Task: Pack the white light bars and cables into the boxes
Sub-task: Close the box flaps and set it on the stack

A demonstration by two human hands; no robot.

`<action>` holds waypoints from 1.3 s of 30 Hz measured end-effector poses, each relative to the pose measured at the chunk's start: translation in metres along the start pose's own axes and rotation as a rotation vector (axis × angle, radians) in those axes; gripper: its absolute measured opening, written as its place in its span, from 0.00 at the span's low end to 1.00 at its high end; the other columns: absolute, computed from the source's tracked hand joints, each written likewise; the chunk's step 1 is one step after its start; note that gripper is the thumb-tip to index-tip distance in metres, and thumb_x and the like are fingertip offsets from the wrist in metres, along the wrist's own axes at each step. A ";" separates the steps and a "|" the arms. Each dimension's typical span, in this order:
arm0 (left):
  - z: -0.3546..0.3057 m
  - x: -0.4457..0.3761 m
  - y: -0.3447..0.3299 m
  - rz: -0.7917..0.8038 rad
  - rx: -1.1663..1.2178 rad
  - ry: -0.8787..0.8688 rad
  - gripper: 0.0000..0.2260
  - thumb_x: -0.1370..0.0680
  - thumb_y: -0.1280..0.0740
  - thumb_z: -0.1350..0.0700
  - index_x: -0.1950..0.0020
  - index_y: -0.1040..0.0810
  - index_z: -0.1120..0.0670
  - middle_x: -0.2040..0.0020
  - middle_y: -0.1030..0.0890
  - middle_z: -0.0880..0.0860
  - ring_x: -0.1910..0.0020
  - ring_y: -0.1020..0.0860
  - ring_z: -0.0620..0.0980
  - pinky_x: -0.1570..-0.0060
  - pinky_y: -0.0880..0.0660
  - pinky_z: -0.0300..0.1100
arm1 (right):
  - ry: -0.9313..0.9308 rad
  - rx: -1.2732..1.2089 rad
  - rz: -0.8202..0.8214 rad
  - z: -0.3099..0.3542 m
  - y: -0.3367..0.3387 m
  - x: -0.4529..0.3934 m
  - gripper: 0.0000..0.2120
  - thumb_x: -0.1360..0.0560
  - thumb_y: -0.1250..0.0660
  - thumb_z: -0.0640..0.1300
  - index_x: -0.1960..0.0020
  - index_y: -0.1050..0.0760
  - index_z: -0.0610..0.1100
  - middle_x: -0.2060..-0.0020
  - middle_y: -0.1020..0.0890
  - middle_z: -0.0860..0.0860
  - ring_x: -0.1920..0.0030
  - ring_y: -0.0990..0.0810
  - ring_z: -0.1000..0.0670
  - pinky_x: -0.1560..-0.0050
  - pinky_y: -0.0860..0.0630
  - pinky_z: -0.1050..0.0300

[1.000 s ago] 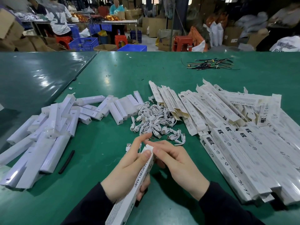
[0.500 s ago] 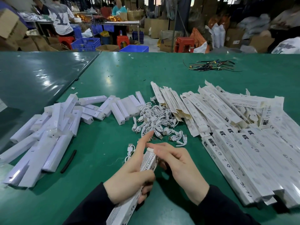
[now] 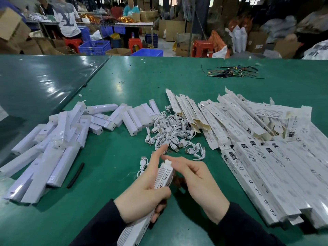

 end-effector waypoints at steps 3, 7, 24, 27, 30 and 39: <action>-0.001 0.001 0.000 -0.001 -0.014 0.009 0.44 0.35 0.43 0.64 0.35 0.49 0.20 0.79 0.30 0.51 0.81 0.34 0.50 0.79 0.31 0.39 | 0.026 0.045 -0.007 -0.001 0.000 -0.001 0.13 0.20 0.39 0.37 0.44 0.16 0.45 0.52 0.15 0.56 0.47 0.18 0.57 0.45 0.28 0.67; -0.003 0.000 0.000 -0.006 -0.032 0.001 0.44 0.35 0.43 0.64 0.34 0.49 0.21 0.79 0.29 0.50 0.81 0.34 0.51 0.79 0.31 0.39 | -0.011 -0.022 0.000 -0.002 -0.002 0.000 0.13 0.20 0.39 0.38 0.43 0.17 0.45 0.50 0.15 0.54 0.44 0.18 0.54 0.42 0.27 0.64; -0.004 -0.002 0.002 -0.024 -0.058 -0.009 0.43 0.34 0.42 0.64 0.35 0.48 0.21 0.79 0.27 0.51 0.81 0.33 0.49 0.79 0.31 0.39 | -0.104 -0.233 0.040 -0.007 -0.006 0.001 0.15 0.17 0.44 0.41 0.40 0.19 0.45 0.44 0.16 0.48 0.40 0.19 0.50 0.36 0.25 0.57; -0.004 -0.002 0.002 -0.027 -0.053 -0.016 0.43 0.34 0.42 0.64 0.33 0.49 0.22 0.79 0.27 0.51 0.81 0.32 0.49 0.80 0.31 0.38 | -0.112 -0.298 0.061 -0.005 -0.008 0.003 0.15 0.17 0.44 0.41 0.40 0.20 0.44 0.44 0.16 0.48 0.40 0.19 0.51 0.38 0.25 0.60; -0.004 -0.001 0.001 -0.025 -0.059 -0.029 0.43 0.33 0.42 0.64 0.32 0.50 0.23 0.78 0.24 0.49 0.81 0.32 0.47 0.79 0.31 0.37 | -0.127 -0.341 0.073 -0.004 -0.009 0.004 0.15 0.18 0.43 0.43 0.40 0.20 0.44 0.44 0.16 0.48 0.40 0.19 0.51 0.37 0.26 0.60; -0.001 -0.001 0.000 -0.012 -0.051 -0.018 0.44 0.33 0.42 0.65 0.30 0.51 0.25 0.77 0.26 0.51 0.82 0.32 0.47 0.80 0.32 0.37 | -0.172 -0.390 0.026 -0.008 -0.010 0.004 0.16 0.23 0.39 0.48 0.42 0.18 0.44 0.45 0.16 0.46 0.39 0.19 0.49 0.33 0.28 0.52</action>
Point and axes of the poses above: each hand's wrist, its own x-axis away from the middle knuckle, its own y-axis out of the back of the hand, z = x × y, the point moved 3 cm from there along -x, towards the middle knuckle
